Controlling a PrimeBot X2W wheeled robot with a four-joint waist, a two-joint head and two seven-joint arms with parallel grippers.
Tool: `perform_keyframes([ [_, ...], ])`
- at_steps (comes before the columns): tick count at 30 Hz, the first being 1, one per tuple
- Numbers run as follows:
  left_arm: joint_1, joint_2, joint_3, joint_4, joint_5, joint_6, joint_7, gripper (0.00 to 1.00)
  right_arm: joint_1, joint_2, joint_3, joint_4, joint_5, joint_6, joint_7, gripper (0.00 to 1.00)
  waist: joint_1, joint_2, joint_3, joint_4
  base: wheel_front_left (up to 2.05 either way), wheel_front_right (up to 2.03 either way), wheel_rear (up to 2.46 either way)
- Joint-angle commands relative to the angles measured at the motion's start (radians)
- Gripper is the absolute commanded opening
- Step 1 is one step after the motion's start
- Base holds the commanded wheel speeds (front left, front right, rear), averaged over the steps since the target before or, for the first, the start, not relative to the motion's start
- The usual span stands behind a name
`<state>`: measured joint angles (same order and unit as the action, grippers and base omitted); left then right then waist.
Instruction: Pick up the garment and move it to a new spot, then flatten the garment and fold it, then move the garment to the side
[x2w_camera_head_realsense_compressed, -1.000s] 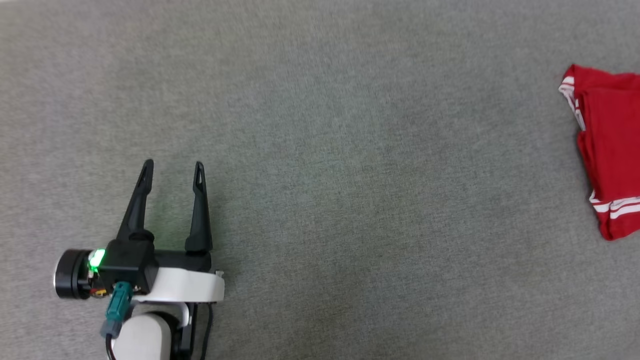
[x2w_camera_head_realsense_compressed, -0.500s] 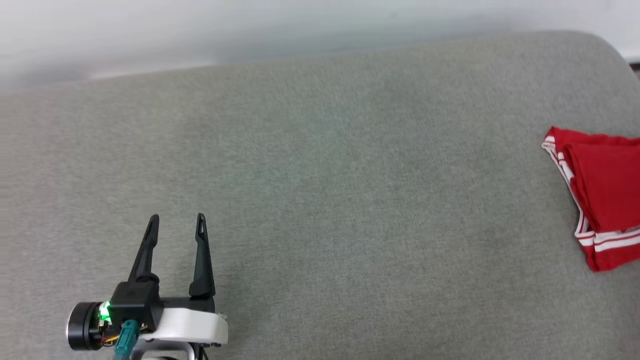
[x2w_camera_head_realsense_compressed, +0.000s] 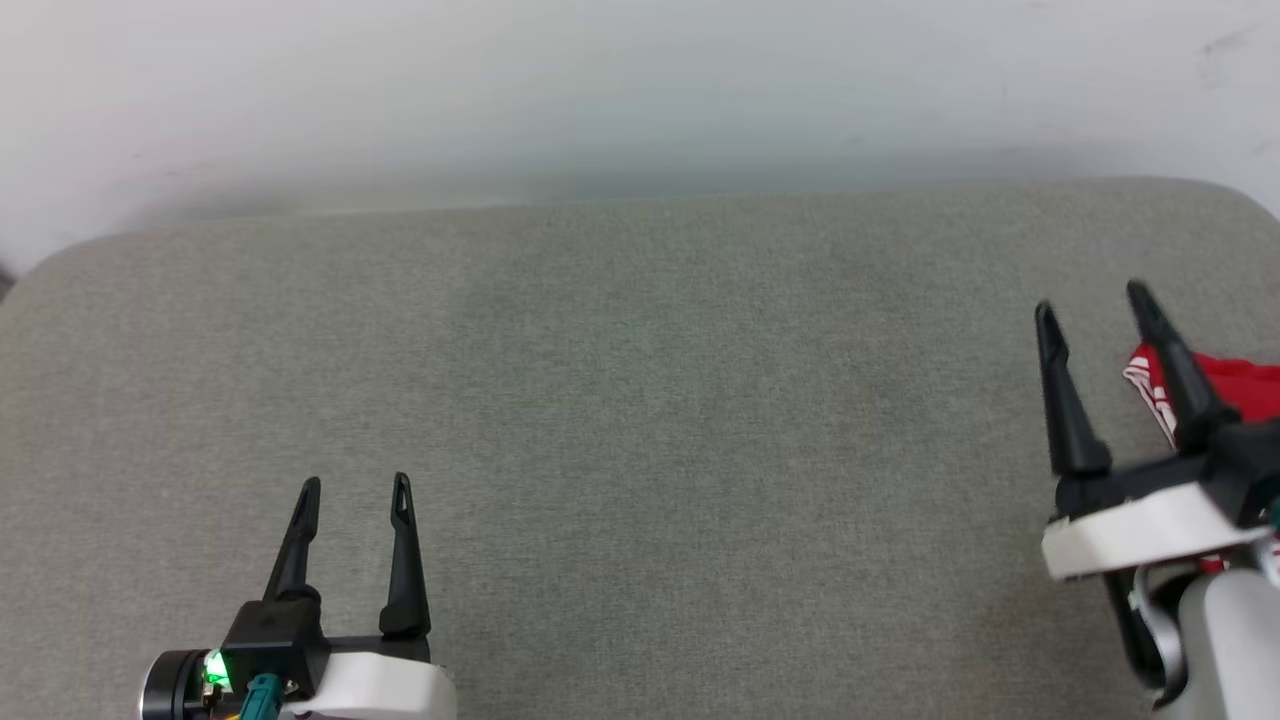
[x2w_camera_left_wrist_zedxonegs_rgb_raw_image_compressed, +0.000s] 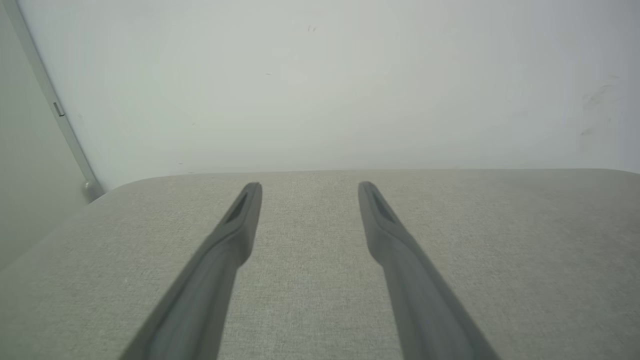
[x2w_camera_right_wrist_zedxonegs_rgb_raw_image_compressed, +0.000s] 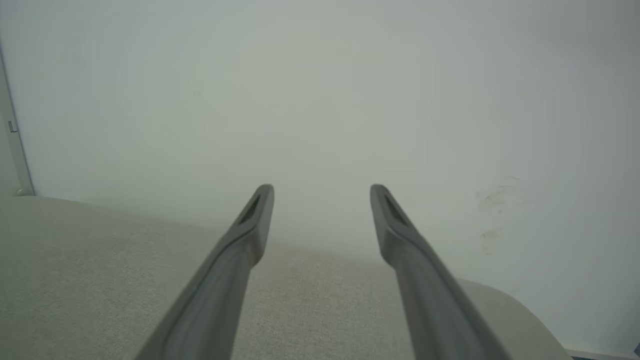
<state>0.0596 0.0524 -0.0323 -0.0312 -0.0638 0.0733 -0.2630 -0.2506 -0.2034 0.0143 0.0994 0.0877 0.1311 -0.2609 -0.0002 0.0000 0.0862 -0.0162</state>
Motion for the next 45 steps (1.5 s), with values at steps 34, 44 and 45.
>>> perform_keyframes([
  [34,0.074,-0.002,-0.010,0.045,-0.034,-0.037,-0.002,1.00,0.377,0.153,-0.093,-0.126,0.032,-0.001,-0.004,1.00,0.0002,0.0000,-0.092,0.025,0.00,0.00,0.00],
  [44,0.069,0.002,-0.014,0.084,-0.150,-0.047,0.020,0.00,0.362,0.145,-0.088,-0.079,0.143,0.000,0.020,0.00,0.0002,0.0000,-0.092,0.024,0.00,0.00,0.00],
  [45,0.066,0.004,-0.012,0.087,-0.172,-0.049,0.024,0.00,0.359,0.144,-0.088,-0.075,0.165,0.000,0.024,0.00,0.0002,0.0000,-0.092,0.024,0.00,0.00,0.00],
])
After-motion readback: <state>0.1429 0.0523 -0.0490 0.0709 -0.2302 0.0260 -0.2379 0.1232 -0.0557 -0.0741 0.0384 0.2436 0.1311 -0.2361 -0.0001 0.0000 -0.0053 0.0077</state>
